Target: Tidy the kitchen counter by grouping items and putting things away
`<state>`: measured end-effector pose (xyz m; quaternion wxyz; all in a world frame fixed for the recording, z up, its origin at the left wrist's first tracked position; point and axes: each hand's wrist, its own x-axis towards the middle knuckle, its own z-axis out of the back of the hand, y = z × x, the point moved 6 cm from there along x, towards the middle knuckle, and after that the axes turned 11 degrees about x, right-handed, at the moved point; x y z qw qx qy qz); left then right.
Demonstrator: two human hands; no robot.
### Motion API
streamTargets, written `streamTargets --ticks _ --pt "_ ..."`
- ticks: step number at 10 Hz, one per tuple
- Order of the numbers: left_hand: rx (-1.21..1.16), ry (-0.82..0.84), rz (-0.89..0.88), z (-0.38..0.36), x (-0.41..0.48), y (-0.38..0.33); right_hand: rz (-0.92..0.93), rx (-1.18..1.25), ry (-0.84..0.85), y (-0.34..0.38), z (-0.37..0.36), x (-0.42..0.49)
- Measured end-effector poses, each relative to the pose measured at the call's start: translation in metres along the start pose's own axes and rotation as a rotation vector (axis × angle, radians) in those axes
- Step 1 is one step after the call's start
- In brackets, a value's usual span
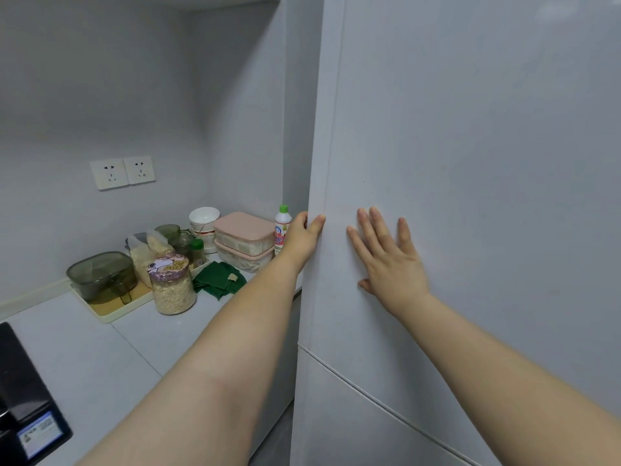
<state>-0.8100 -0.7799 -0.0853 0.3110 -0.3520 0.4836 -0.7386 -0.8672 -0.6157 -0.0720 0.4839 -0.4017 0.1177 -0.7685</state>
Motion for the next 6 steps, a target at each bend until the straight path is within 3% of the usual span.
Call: streamTargets --ticks 4,6 --pt "0.139 -0.049 0.05 0.01 -0.011 0.004 0.02 0.095 0.15 0.007 0.003 0.007" --pt "0.475 -0.163 -0.011 0.058 -0.074 0.0 -0.025 0.401 0.243 0.036 0.037 0.01"
